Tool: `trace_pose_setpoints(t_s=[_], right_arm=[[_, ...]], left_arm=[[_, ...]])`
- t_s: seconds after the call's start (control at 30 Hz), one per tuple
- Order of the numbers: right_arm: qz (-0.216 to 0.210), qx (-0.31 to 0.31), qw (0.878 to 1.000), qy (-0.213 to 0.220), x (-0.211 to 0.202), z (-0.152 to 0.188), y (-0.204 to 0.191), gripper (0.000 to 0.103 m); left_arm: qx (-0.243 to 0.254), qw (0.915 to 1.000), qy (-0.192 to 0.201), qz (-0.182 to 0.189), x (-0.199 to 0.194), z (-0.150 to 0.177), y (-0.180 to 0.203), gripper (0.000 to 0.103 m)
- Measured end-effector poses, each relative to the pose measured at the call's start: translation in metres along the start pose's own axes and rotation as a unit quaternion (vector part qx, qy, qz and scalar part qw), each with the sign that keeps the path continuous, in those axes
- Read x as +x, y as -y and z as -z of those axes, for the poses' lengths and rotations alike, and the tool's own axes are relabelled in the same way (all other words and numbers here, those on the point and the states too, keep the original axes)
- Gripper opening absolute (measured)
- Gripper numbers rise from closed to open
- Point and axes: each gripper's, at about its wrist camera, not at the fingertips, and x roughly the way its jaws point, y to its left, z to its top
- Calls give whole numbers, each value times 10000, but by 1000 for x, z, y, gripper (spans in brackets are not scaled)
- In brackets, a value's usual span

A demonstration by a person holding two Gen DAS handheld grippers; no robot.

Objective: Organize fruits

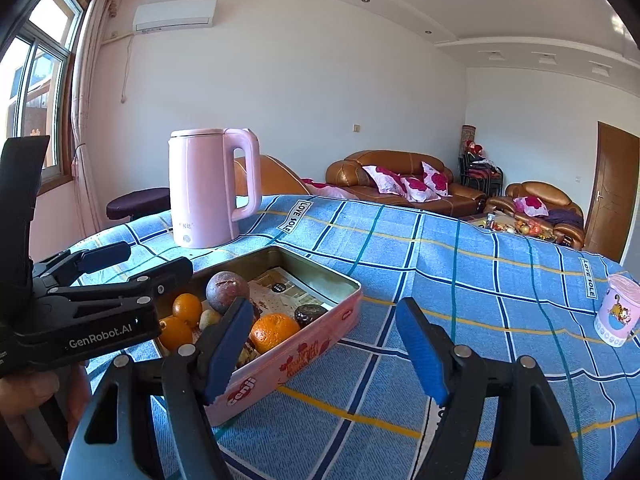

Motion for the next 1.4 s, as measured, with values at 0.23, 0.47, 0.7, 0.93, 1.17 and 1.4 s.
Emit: trace_pose_setpoints(t_s=[0.23,0.47,0.7,0.93,1.17,1.4], right_arm=[[14,10,10000,22,-3,1,1,76],[3,27,10000,38,-6,1,1,76],[2,32,10000,70,-8,-1,1,76],[4,49,10000,53,-8,1,1,76],[16,70,10000,48,-8,2,3,76],[68,104,9999,72,-10,2,8,76]], left_arm=[[63,10000,48,-14,-4,0,3,94],[38,10000,36,-22,-4,1,3,94],[67,10000,55,-12,-6,0,3,94],[75,10000,40,-17,-6,1,3,94],[115,9999,29,-26,-5,1,5,94],[197,9997,165,-32,-10,-1,9,103]])
